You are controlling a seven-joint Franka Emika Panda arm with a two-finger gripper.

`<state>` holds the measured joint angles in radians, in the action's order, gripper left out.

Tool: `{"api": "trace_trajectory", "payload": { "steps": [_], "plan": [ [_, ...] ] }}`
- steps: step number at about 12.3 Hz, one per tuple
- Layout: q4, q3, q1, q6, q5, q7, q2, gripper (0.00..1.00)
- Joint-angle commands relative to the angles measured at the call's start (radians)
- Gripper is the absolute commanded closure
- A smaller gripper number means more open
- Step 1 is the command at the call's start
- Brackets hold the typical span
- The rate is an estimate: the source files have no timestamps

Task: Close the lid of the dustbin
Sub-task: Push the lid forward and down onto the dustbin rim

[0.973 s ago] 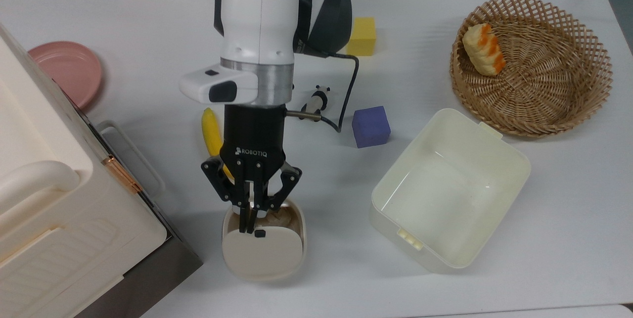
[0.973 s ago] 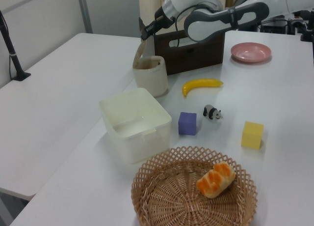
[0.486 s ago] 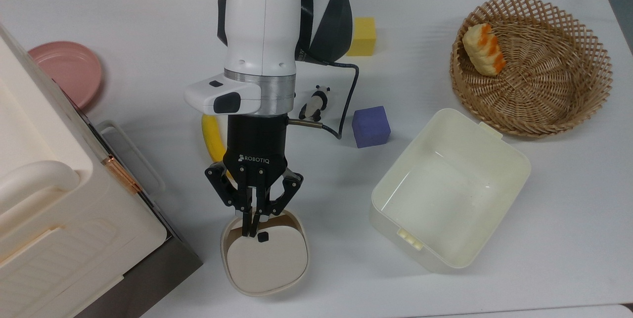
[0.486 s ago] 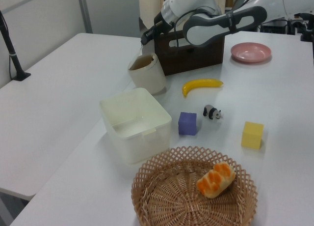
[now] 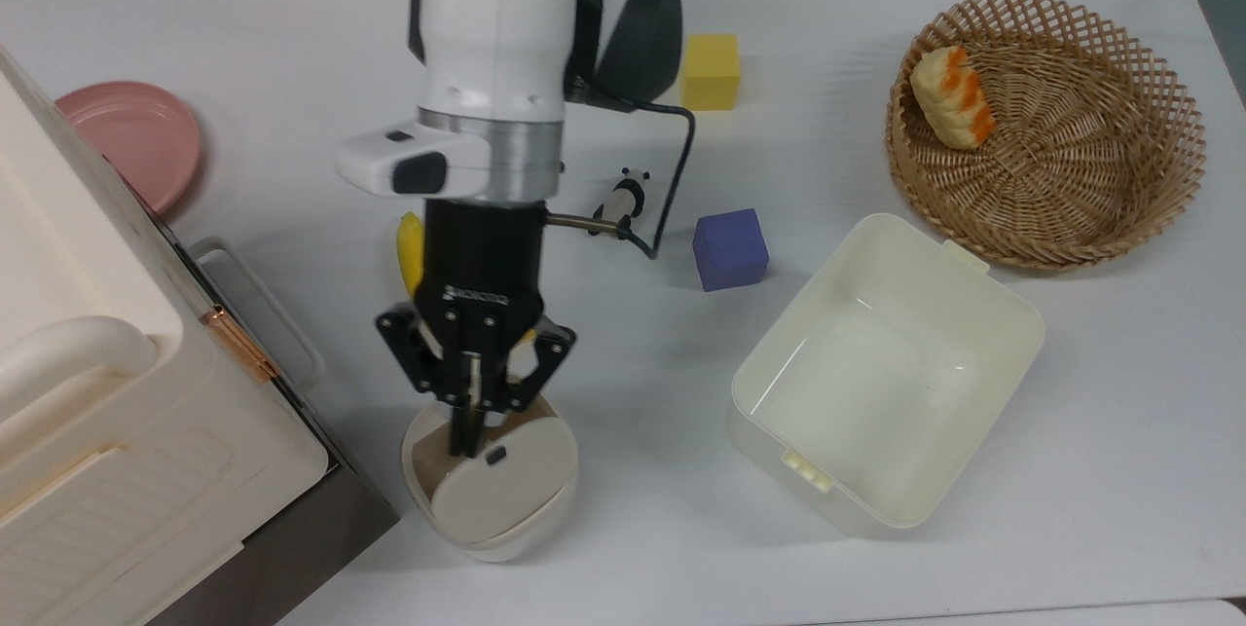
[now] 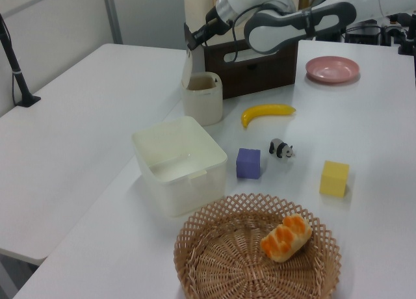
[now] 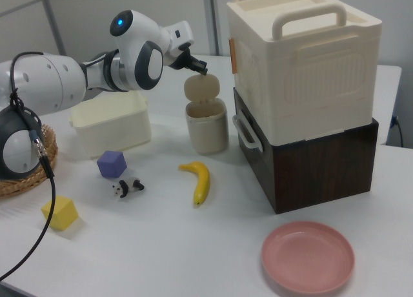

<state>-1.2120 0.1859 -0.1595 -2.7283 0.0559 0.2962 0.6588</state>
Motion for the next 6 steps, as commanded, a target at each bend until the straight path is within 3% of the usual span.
{"api": "trace_trajectory", "payload": {
  "steps": [1,6],
  "plan": [
    [-0.053,0.007,0.009,-0.016,-0.004,-0.035,-0.048,0.90],
    [-0.047,0.003,0.002,-0.016,-0.010,-0.028,-0.050,0.90]
  ]
}}
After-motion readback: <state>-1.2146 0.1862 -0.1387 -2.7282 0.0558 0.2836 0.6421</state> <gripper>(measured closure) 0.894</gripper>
